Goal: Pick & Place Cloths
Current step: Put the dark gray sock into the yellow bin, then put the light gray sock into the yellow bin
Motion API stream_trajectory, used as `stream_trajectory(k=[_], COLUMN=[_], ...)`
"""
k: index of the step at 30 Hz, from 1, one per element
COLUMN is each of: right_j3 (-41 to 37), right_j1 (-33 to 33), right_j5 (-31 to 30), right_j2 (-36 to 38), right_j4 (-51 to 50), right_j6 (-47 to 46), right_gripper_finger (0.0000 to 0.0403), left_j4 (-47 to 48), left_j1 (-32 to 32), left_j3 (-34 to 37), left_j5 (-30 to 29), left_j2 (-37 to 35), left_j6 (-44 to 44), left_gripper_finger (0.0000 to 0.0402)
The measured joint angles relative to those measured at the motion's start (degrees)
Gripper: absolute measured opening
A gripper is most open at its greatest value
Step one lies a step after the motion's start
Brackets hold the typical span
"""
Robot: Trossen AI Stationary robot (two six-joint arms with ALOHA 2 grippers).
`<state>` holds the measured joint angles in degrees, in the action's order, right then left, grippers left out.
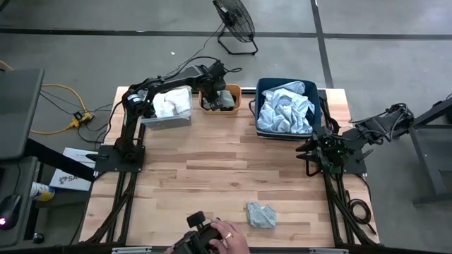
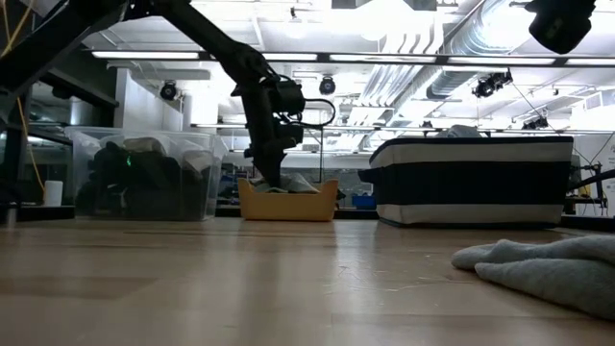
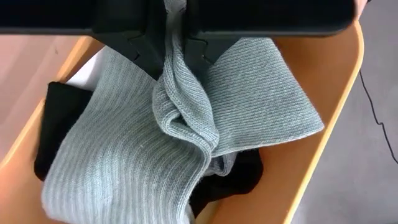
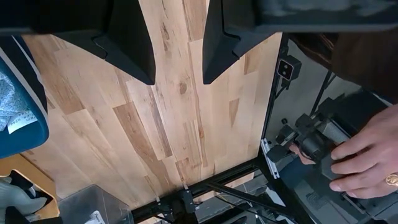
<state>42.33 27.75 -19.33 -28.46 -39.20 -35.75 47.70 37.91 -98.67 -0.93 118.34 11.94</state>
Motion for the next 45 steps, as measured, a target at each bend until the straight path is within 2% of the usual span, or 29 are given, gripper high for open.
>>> stream_trajectory(k=[3,11,14,18,22,26,29,32,39,40,45], right_j3=[0.0,0.0,0.0,0.0,0.0,0.0,0.0,0.0,0.0,0.0,0.0], right_j1=[0.0,0.0,0.0,0.0,0.0,0.0,0.0,0.0,0.0,0.0,0.0], right_j5=[0.0,0.0,0.0,0.0,0.0,0.0,0.0,0.0,0.0,0.0,0.0], right_j2=[0.0,0.0,0.0,0.0,0.0,0.0,0.0,0.0,0.0,0.0,0.0], right_j4=[0.0,0.0,0.0,0.0,0.0,0.0,0.0,0.0,0.0,0.0,0.0], right_j6=[0.0,0.0,0.0,0.0,0.0,0.0,0.0,0.0,0.0,0.0,0.0], right_gripper_finger=[0.0124,0.0124,0.0124,0.0124,0.0124,0.0124,0.0124,0.0124,0.0124,0.0124,0.0124], left_j4=[0.0,-1.0,1.7,4.1,7.4,11.5,12.4,12.1,12.8,13.3,16.6], left_j1=[0.0,-1.0,-1.2,-1.6,-2.5,-4.6,-6.4,-8.7,-15.1,-15.9,-20.0], left_j3=[0.0,-0.1,-2.8,-7.3,-12.2,-16.1,-16.7,-16.8,-16.8,-16.8,-16.8], left_j5=[-0.7,-1.7,-2.7,-5.6,-6.3,-6.2,-5.0,-3.0,-1.4,-1.3,-1.3], left_j2=[0.0,-0.5,-0.5,-0.5,-0.5,-0.5,-1.8,-3.5,-7.7,-8.4,-10.8], left_j6=[-0.4,-0.3,-0.2,-0.2,-0.3,-1.3,-1.5,-1.6,-1.3,-1.3,-1.5], left_gripper_finger=[0.0049,0.018,0.0223,0.0258,0.0265,0.0256,0.023,0.0179,0.0022,0.0011,0.0007])
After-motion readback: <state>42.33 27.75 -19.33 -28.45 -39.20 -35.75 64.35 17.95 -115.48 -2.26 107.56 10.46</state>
